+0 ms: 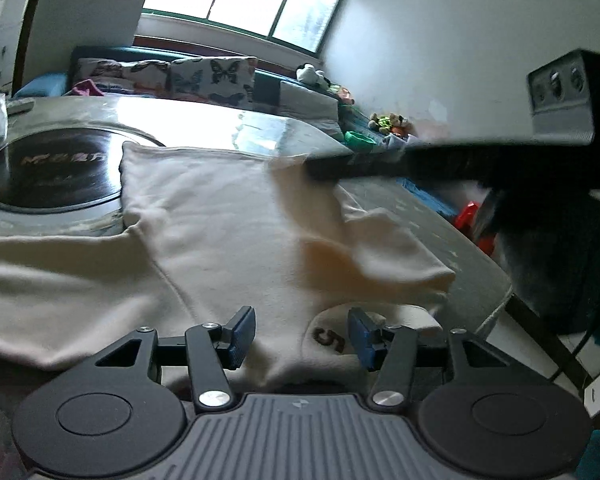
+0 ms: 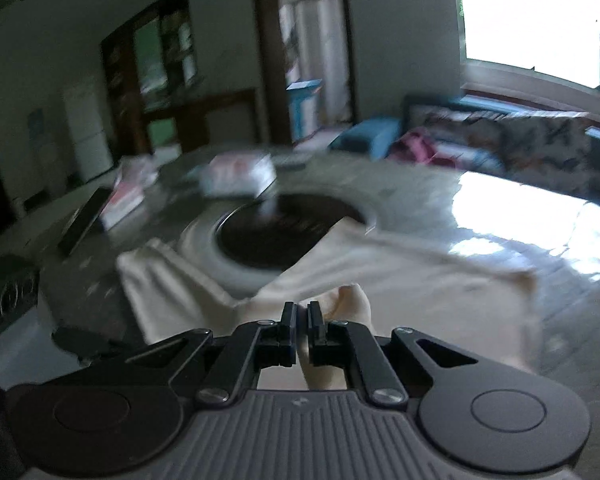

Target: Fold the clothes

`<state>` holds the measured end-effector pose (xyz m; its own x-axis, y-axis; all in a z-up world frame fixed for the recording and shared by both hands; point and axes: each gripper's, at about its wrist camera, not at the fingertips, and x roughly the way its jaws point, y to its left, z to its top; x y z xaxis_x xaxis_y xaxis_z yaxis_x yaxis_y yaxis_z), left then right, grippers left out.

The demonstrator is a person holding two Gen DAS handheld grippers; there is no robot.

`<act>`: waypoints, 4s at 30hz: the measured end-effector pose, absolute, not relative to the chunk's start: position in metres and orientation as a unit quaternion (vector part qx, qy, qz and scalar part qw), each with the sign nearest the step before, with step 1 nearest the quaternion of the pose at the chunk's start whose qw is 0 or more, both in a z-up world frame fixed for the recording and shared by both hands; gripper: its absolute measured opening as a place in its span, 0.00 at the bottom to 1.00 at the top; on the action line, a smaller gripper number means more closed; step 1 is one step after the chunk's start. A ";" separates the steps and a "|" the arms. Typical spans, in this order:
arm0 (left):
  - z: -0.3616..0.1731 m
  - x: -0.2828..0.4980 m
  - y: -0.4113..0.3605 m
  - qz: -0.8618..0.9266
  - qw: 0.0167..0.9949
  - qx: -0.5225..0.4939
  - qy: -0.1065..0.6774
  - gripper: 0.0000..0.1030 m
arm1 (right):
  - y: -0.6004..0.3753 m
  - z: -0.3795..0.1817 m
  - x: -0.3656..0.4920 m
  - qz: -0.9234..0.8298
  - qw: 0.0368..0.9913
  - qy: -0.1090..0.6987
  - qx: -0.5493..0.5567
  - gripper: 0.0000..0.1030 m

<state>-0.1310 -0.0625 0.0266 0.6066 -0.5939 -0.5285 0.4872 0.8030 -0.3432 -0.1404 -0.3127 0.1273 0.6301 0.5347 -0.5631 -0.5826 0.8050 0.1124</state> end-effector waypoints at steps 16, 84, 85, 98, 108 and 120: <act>0.037 -0.118 -0.062 -0.258 0.909 -0.077 0.318 0.51 | -0.390 0.112 -0.180 0.215 0.918 0.323 -0.085 0.44; 0.060 -0.117 -0.055 -0.225 0.927 0.002 0.300 0.11 | -0.424 0.097 -0.167 0.189 0.925 0.315 -0.098 0.46; 0.057 -0.116 -0.058 -0.226 0.926 0.008 0.303 0.16 | -0.420 0.096 -0.161 0.197 0.923 0.313 -0.106 0.43; 0.035 -0.099 -0.080 -0.237 0.915 0.066 0.319 0.16 | -0.390 0.075 -0.121 0.253 0.895 0.319 -0.181 0.29; 0.068 -0.101 -0.080 -0.245 0.935 0.068 0.248 0.10 | -0.396 0.074 -0.119 0.242 0.896 0.318 -0.193 0.04; 0.035 -0.070 -0.066 -0.175 0.934 0.024 0.312 0.16 | -0.417 0.073 -0.119 0.195 0.920 0.309 -0.144 0.12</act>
<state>-0.0697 -0.0655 0.0352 0.7443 -0.3113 -0.5909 0.3409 0.9379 -0.0647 -0.1194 -0.4171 0.0727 0.7335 0.2687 -0.6244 -0.4471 0.8826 -0.1453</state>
